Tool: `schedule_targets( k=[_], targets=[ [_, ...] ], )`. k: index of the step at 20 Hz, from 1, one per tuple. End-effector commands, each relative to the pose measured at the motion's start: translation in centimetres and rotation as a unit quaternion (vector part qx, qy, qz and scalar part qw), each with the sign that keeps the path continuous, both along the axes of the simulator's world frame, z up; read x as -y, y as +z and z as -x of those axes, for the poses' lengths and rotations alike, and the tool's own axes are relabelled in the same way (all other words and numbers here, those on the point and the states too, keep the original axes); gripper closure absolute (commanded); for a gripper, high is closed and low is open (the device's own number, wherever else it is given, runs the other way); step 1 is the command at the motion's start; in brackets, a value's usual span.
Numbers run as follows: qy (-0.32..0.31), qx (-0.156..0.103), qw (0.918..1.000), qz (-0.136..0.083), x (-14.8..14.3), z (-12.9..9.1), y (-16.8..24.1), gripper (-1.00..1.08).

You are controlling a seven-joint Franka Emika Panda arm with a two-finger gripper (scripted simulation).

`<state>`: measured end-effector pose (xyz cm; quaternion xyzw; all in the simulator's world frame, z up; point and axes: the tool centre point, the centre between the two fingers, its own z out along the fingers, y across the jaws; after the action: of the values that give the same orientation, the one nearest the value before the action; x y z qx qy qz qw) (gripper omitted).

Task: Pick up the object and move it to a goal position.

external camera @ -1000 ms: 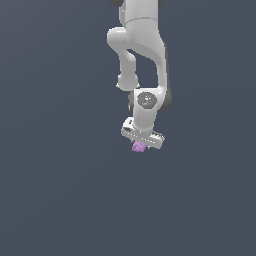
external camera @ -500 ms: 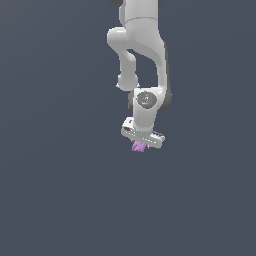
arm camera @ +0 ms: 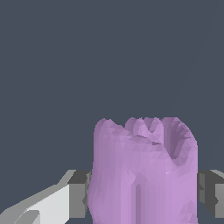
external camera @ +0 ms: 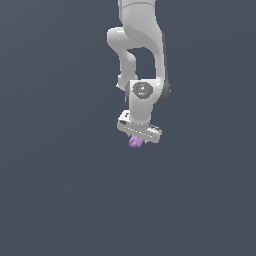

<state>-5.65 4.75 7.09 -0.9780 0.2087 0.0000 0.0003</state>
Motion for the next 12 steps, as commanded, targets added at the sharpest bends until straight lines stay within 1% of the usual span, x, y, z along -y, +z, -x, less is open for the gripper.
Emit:
schedule_targets(
  k=[1, 6, 12],
  targets=[
    [0.000, 0.000, 1.0000, 0.000, 0.8, 0.4, 1.5, 1.08],
    [0.000, 0.000, 1.0000, -0.001, 2.7, 1.4, 5.5, 1.08],
    [-0.001, 0.000, 1.0000, -0.001, 5.5, 2.9, 11.2, 1.08]
  ],
)
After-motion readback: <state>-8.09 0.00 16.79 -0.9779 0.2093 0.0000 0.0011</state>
